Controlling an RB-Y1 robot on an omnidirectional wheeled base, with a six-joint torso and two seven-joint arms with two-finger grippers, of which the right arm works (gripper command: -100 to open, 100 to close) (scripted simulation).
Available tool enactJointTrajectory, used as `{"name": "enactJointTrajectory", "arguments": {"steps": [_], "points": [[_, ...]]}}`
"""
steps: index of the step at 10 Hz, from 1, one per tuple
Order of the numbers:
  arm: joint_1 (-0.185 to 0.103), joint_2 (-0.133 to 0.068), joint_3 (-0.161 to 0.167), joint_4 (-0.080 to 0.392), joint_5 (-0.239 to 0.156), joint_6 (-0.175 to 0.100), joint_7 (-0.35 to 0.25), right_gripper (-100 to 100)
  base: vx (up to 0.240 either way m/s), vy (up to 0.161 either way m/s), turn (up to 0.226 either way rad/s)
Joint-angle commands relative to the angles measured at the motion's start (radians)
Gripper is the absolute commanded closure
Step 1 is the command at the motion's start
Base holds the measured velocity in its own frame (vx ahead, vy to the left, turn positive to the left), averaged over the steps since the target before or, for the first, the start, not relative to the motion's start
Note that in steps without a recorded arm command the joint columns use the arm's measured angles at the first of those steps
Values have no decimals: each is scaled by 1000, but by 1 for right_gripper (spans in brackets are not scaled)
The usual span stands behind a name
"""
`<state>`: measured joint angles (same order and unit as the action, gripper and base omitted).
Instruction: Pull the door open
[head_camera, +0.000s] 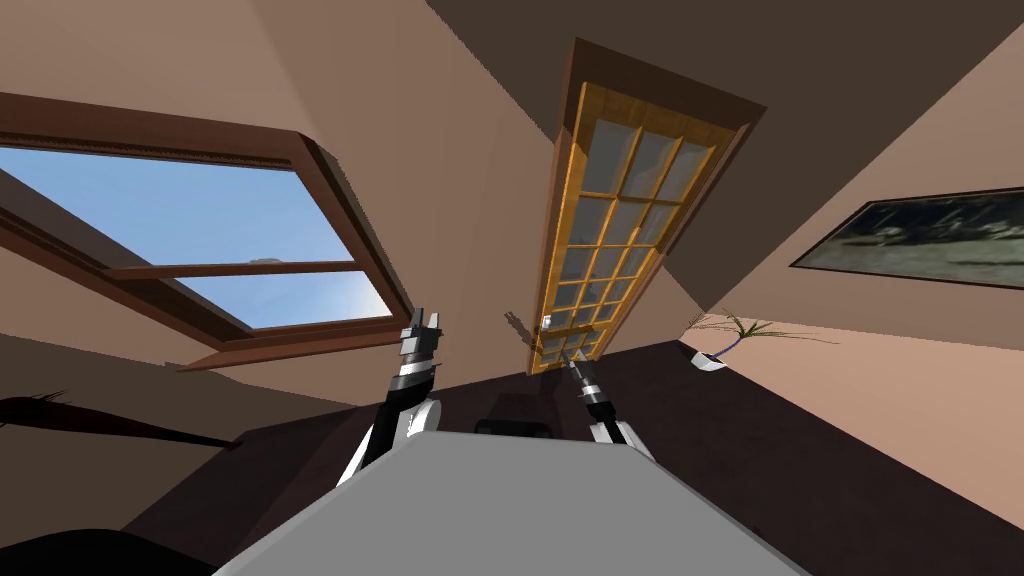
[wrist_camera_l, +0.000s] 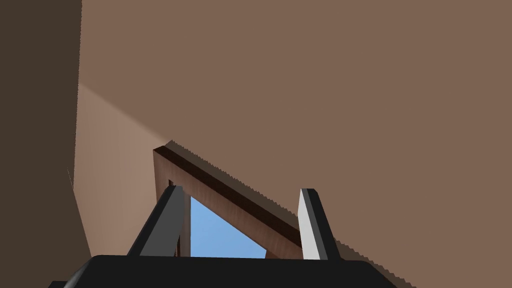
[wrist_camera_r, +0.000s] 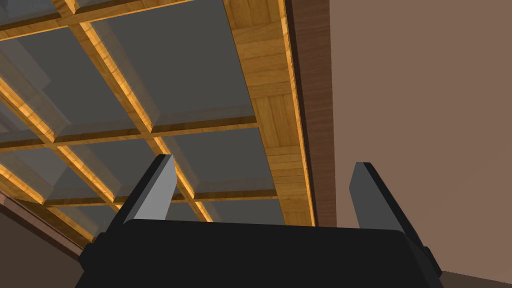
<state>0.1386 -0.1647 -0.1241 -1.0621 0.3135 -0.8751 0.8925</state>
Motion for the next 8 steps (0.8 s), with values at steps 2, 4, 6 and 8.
{"name": "enactJointTrajectory", "arguments": {"steps": [2, 4, 6, 8], "points": [[-20, -6, -6, 71, 20, -20, 48, -100, 97, -20, 35], [-31, -9, -9, 114, 34, -31, 80, -100, 96, -10, 27], [-36, -11, -10, 136, 41, -37, 96, -100, 79, -15, 22], [-46, -14, -13, 172, 53, -46, 123, -100, 60, -7, 19]]}}
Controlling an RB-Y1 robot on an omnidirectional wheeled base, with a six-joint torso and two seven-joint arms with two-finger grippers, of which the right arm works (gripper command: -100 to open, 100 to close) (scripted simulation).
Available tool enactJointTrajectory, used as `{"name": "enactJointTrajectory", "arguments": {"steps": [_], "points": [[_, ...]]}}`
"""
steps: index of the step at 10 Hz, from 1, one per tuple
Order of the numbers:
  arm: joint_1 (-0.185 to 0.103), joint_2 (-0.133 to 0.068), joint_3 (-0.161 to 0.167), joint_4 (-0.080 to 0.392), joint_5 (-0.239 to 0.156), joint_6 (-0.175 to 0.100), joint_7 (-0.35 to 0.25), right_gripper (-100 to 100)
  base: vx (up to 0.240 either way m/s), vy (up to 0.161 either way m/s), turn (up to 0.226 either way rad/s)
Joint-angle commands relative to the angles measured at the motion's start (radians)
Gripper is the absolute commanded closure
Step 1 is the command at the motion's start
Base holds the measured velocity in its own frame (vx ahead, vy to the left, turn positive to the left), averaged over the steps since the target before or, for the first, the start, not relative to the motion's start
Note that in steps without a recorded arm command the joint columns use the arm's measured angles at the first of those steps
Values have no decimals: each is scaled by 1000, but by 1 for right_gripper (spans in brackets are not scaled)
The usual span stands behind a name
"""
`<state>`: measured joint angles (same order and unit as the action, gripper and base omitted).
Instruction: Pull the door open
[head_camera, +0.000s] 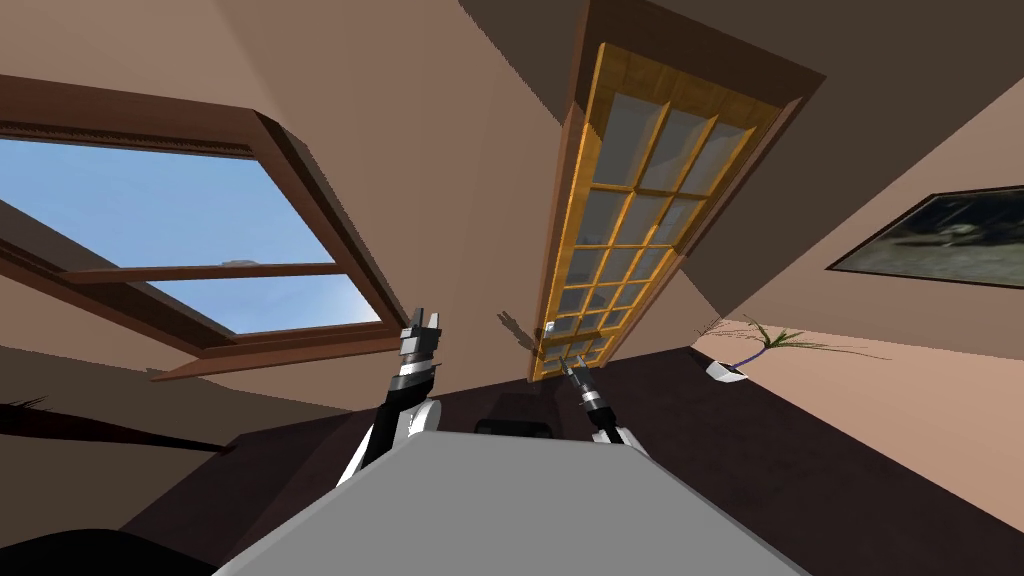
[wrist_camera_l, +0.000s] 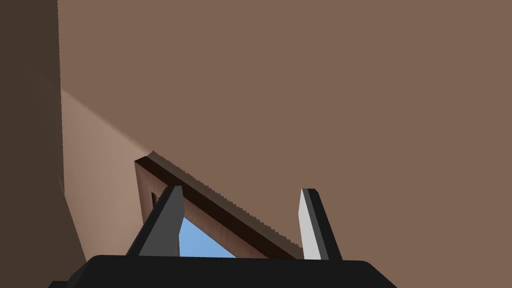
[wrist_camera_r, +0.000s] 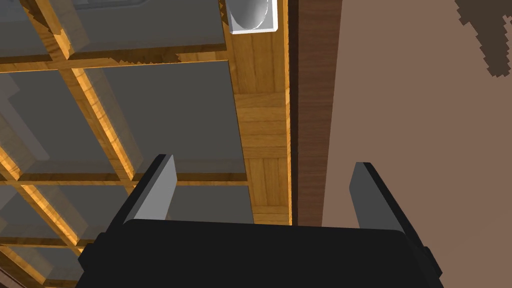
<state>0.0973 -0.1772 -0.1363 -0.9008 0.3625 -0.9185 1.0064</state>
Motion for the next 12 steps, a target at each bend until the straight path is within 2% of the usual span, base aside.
{"name": "enactJointTrajectory", "arguments": {"steps": [1, 4, 6, 7, 9, 12], "points": [[-9, -2, -2, 28, 9, -7, 22, -100, 80, -7, 23], [-29, -8, -8, 112, 36, -29, 83, -100, 149, -23, 32], [-38, -11, -11, 147, 48, -38, 109, -100, 184, -20, 14], [-35, -10, -9, 133, 44, -33, 99, -100, 84, 2, 4], [-34, -14, -4, 143, 21, -29, 114, -100, -124, -24, 130], [-31, -25, 8, 162, -40, -18, 144, -100, -142, -19, 167]]}}
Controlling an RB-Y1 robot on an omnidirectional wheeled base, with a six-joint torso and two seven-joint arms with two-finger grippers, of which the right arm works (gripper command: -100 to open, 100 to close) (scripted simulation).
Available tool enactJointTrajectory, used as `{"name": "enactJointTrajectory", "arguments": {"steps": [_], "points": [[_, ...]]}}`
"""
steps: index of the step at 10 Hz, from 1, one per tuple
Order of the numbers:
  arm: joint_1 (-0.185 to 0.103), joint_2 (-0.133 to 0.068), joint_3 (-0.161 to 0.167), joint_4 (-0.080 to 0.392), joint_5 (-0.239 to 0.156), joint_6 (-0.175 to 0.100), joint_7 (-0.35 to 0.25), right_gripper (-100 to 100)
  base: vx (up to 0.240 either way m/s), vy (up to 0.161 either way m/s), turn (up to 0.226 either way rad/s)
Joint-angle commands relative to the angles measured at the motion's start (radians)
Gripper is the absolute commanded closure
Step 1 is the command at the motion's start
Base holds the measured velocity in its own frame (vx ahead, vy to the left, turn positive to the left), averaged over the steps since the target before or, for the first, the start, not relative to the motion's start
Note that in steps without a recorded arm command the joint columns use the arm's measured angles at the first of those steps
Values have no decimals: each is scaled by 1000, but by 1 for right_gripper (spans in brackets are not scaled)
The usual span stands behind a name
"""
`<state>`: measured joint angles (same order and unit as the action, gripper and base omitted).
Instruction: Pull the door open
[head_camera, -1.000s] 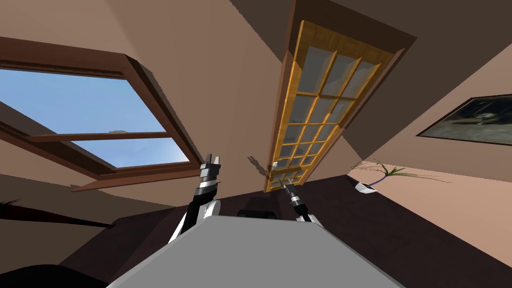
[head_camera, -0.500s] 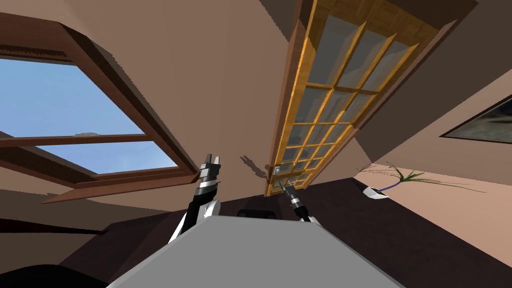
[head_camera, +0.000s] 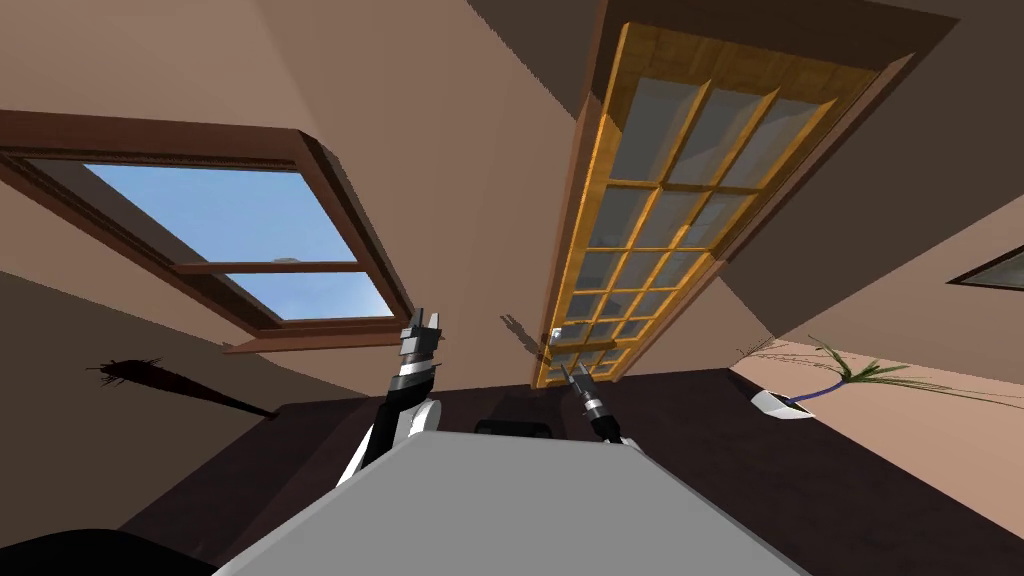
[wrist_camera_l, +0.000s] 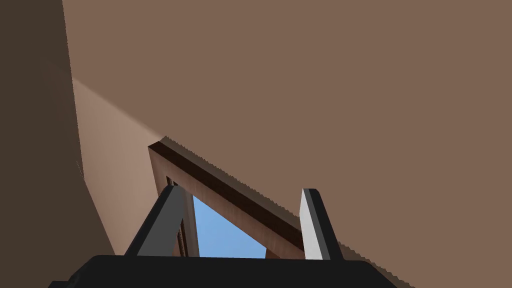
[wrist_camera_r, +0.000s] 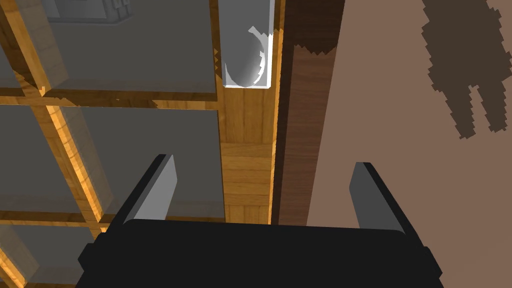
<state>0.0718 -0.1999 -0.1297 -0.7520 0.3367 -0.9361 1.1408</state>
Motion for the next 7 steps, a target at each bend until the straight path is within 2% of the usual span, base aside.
{"name": "enactJointTrajectory", "arguments": {"steps": [1, 4, 7], "points": [[-5, -6, 5, 18, -28, 2, 16, -100, -50, -6, 108], [-5, -16, 16, 34, -83, 11, 43, -100, 12, -7, 133], [-9, -26, 29, 50, -145, 20, 73, -100, 65, -7, 122]]}}
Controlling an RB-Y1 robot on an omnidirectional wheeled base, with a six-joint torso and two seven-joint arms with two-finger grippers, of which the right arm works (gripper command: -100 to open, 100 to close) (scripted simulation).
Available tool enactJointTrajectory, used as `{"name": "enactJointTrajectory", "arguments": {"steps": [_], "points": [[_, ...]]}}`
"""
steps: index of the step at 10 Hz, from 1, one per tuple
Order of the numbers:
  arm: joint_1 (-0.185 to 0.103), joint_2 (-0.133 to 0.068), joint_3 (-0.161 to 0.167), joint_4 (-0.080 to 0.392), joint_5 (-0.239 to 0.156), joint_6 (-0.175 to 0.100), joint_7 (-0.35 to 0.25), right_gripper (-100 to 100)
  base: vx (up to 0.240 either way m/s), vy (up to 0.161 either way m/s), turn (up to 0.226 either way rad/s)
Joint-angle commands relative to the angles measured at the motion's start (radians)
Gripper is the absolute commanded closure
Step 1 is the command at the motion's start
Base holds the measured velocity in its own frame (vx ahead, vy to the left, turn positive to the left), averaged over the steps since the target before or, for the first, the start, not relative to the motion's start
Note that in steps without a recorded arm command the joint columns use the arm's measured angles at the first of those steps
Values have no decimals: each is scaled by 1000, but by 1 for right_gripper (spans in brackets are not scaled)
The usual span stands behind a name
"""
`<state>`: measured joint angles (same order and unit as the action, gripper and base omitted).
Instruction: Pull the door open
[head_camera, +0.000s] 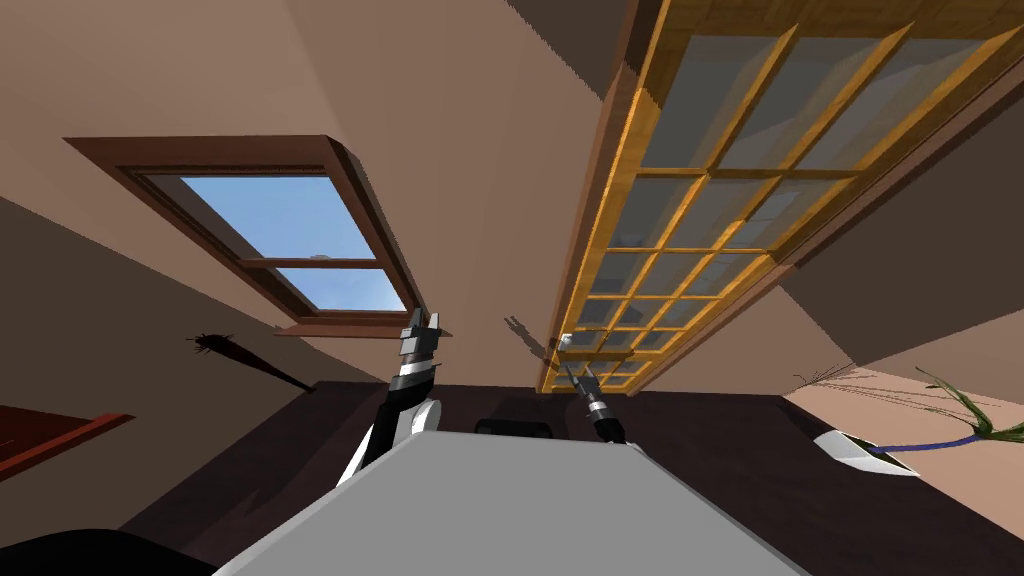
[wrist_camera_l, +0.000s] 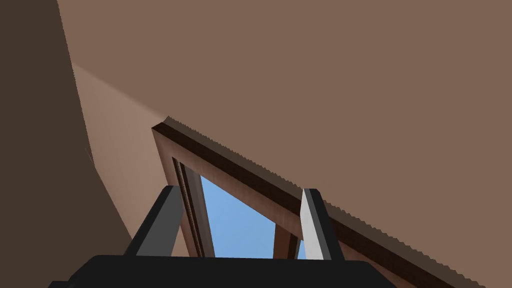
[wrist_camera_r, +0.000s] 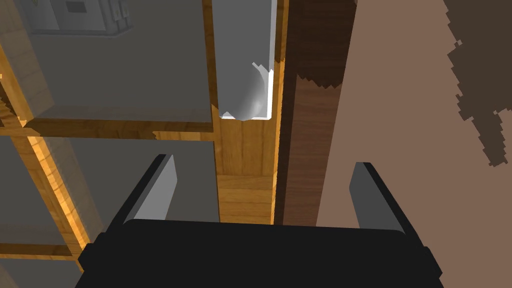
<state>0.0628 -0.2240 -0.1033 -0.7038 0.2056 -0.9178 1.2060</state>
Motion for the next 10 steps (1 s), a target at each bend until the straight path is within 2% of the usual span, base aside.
{"name": "enactJointTrajectory", "arguments": {"steps": [1, 5, 8, 9, 10], "points": [[-1, -5, 6, 5, -28, 4, 14, -100, 101, -20, 92], [-14, -12, 17, 11, -78, 9, 38, -100, 142, -6, 30], [-26, -13, 21, 7, -95, 8, 45, -100, 196, -20, -19], [-22, -13, 20, 4, -92, 10, 43, -100, 72, -9, -1], [-22, -13, 20, 4, -92, 10, 43, 100, -10, 5, 0]]}}
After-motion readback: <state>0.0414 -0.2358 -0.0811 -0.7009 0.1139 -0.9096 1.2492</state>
